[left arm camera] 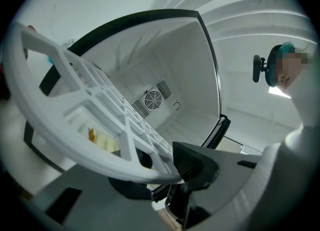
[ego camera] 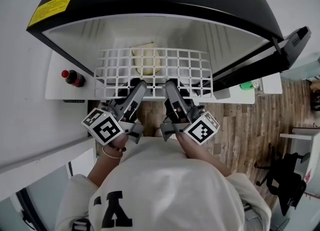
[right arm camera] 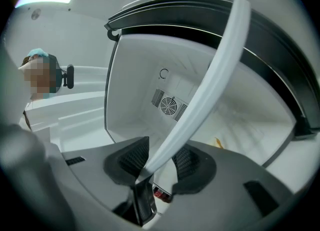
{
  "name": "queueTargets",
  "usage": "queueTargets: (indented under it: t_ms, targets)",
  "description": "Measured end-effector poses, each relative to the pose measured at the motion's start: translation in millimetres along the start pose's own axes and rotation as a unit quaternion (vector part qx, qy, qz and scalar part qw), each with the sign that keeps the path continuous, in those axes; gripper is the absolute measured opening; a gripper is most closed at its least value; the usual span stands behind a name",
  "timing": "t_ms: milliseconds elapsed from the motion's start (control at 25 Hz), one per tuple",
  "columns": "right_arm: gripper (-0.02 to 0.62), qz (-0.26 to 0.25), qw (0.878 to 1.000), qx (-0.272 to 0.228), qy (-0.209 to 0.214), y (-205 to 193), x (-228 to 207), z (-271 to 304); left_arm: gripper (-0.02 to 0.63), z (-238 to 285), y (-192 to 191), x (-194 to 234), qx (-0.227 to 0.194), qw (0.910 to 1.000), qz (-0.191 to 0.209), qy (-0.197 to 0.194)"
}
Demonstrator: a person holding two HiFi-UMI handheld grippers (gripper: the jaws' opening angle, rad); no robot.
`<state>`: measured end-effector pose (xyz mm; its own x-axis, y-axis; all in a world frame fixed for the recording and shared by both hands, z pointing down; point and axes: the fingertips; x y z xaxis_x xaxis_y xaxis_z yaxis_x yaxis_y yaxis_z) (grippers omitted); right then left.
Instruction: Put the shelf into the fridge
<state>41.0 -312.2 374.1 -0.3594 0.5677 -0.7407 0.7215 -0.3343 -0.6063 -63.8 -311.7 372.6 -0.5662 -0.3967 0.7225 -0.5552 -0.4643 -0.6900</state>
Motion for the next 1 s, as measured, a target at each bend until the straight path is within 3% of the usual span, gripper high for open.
queueTargets:
  t_ms: [360, 720, 1000]
  targets:
    - [0.151, -0.013, 1.000, 0.021, 0.006, -2.9, -0.8, 3.4, 0.123, 1.0, 2.5, 2.6, 0.005, 1.0000, 0.000, -0.004]
    - [0.152, -0.021, 1.000, -0.016, -0.008, -1.0, -3.0, 2.1, 0.121, 0.9, -0.8, 1.1, 0.029, 0.9990, -0.014, -0.030]
    - [0.152, -0.035, 0.999, 0.012, -0.020, -0.8, -1.6, 3.8, 0.121, -0.7, -4.3, -2.0, 0.040, 0.9983, -0.004, -0.041]
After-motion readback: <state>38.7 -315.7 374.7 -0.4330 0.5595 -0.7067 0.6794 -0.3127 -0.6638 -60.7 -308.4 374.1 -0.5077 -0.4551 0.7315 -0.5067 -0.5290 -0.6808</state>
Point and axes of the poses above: the fingertips, and each gripper's own axes: z forward along the fingers, x to its left, y out of its top, and after that the axes turned 6 degrees about y, right-handed
